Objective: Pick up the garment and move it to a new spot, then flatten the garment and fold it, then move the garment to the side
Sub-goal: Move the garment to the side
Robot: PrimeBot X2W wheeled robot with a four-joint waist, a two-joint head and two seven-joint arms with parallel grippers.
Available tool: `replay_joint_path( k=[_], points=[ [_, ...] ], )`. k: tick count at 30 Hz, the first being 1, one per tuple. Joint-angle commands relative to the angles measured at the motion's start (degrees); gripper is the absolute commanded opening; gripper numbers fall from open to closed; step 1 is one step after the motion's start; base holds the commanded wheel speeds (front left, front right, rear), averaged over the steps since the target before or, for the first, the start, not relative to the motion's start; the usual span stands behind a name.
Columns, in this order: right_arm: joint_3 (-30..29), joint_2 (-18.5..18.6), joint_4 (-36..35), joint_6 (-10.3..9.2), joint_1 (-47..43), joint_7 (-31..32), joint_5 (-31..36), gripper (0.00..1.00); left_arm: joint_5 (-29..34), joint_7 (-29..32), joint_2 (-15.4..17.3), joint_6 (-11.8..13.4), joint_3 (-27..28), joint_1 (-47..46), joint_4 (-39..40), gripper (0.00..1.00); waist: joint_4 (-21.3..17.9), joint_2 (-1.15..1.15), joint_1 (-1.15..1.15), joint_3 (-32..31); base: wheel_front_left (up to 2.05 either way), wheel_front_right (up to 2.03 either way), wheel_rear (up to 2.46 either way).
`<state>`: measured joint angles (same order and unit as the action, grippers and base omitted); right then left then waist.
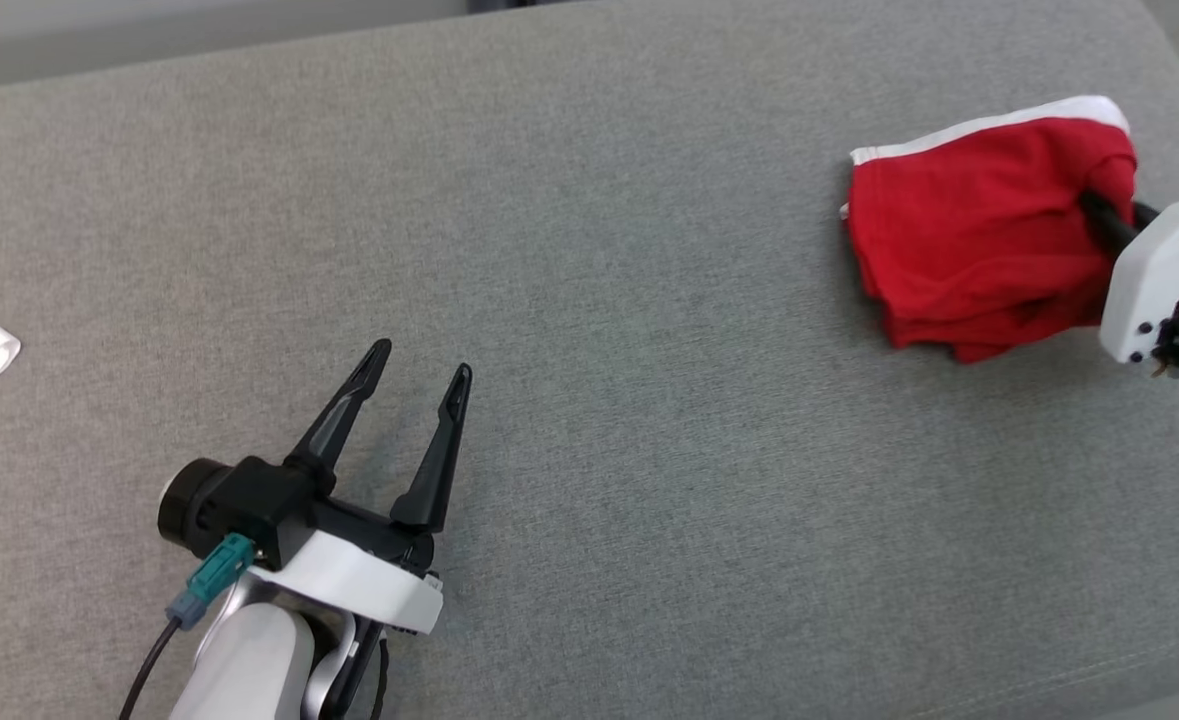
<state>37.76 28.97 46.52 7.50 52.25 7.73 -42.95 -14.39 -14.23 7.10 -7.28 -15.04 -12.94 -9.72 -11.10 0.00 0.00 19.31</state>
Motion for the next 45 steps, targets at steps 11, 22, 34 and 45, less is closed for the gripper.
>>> replay_joint_path(
  k=[11,22,34,45],
  points=[
    [9.2,3.4,8.5,-0.01,9.6,0.6,7.1,0.00,-0.5,0.1,1.0,-0.1,-0.8,-2.8,0.4,1.00,1.3,0.00,0.00,3.8,0.00,0.00,0.00],
    [8.3,1.0,18.8,-0.01,11.4,-3.6,8.1,1.00,-1.3,-0.4,0.4,0.1,-1.1,-2.7,-0.9,1.00,2.2,0.00,0.00,2.3,0.00,0.00,0.00],
    [4.3,-0.1,22.4,-0.01,12.4,-16.3,7.0,1.00,-2.8,-0.9,-0.1,1.5,1.5,0.5,-1.4,1.00,3.5,0.00,0.00,-5.4,0.00,0.00,0.00],
    [0.3,-1.6,5.2,-0.01,1.7,-23.0,3.1,1.00,-4.0,-0.9,1.3,3.5,8.9,4.8,1.5,1.00,6.7,0.00,0.00,-13.2,0.00,0.00,0.00]
  ],
)
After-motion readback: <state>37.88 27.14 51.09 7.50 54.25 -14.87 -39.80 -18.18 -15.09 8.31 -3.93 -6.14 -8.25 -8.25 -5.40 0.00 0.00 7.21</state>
